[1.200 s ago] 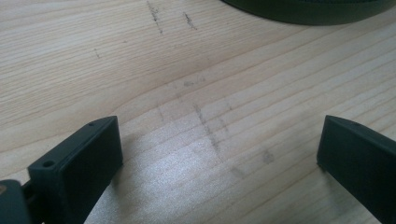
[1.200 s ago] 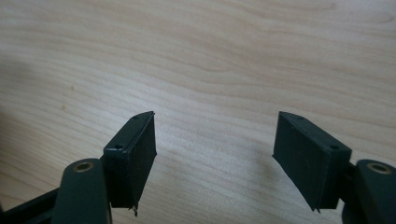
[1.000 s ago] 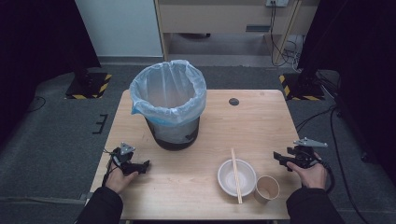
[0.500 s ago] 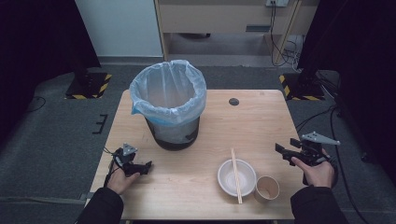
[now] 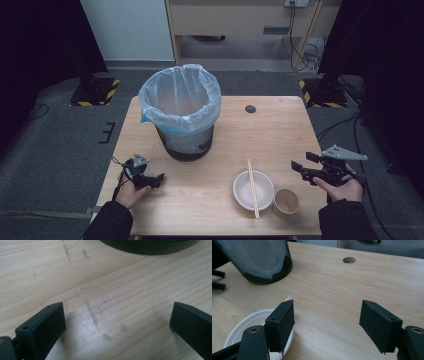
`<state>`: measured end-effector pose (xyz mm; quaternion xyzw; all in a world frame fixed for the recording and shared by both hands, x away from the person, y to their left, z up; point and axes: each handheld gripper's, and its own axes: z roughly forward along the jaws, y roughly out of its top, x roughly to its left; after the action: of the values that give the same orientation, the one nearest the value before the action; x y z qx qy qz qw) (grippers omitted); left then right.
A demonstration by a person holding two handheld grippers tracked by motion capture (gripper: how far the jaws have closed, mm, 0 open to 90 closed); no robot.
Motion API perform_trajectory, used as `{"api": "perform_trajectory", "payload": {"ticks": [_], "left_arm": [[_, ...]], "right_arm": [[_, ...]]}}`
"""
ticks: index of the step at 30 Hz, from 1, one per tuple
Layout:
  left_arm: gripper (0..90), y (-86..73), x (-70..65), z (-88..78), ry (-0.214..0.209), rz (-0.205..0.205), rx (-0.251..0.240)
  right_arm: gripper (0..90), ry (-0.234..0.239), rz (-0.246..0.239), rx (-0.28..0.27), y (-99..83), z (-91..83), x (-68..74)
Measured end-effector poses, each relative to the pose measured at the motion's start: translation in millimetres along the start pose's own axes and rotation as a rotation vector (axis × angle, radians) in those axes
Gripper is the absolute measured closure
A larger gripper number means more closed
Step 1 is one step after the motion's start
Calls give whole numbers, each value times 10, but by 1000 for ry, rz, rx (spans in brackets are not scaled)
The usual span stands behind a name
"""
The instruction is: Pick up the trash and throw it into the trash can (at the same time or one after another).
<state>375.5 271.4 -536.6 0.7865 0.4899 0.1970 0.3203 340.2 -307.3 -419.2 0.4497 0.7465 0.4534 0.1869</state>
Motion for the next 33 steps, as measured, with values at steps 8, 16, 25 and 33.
{"api": "perform_trajectory", "payload": {"ticks": [8,16,25,33], "left_arm": [[0,1,1,0,-2,1,0],[0,1,2,1,-3,2,0],[0,1,2,1,-3,2,0],[0,3,3,2,-5,3,0]], "right_arm": [[372,105,-45,133,-77,43,86],[487,180,-106,257,-174,122,126],[593,255,-161,370,-237,160,161],[698,269,-206,478,-305,235,203]]}}
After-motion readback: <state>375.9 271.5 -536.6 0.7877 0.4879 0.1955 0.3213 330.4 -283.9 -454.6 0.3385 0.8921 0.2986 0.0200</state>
